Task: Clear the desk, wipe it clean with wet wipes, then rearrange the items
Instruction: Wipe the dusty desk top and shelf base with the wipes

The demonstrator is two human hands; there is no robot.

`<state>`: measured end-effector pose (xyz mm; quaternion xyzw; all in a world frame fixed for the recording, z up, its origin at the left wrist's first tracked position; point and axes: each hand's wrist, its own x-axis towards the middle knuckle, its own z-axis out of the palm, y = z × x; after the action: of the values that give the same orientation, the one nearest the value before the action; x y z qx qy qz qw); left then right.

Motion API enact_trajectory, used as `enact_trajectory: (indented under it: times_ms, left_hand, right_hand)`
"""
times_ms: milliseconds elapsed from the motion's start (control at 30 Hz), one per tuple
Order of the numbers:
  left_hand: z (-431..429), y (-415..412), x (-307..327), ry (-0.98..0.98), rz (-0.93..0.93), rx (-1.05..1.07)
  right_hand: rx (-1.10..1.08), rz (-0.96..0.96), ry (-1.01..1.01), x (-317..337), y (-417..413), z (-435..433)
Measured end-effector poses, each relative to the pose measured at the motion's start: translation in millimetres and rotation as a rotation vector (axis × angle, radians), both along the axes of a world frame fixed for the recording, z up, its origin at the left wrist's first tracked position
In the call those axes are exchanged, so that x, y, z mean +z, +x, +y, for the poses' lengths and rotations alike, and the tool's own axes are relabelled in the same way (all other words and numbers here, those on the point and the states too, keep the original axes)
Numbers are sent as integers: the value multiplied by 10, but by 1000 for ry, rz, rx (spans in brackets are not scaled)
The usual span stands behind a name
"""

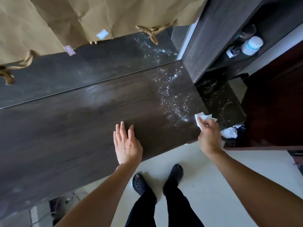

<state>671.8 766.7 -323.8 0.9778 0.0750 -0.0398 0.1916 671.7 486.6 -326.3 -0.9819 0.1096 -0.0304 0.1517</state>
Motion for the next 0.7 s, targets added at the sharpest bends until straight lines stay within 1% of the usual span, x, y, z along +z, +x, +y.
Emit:
enact_trajectory:
  times_ms: [33,67,133,200,267,367,433,500,600,667,700]
  left_hand:
    - [-78,4,-21,-2,7,30]
    - [-139,7,-42,-5,9,58]
    - [-191,10,-80,-2,-8,90]
    - [-205,5,-112,12,-41,108]
    - [-231,6,-134,34,-49,113]
    - [-267,9,-165,95,-25,103]
    - [-280,10,-176,111,-17,111]
    - [-283,10,-172,118,-17,114]
    - [-294,22,-160,118,-35,127]
    - [-310,25,-158,125,-40,136]
    - [-314,28,-157,129,-44,138]
  right_hand:
    - [9,-16,31,15,-29,160]
    - [64,-23,67,3,-116,346]
    - [256,24,139,-48,-389,628]
    - [381,40,170,-50,-517,520]
    - [362,-13,118,-66,-371,76]
    - [208,-47,22,-69,117,-645]
    - [141,-53,22,-58,394,-733]
    - [199,-70,45,-37,421,-510]
    - [419,-43,107,-45,28,-244]
    - [521,-28,133,-57,-93,-351]
    - [540,-32,127,-60,11,-448]
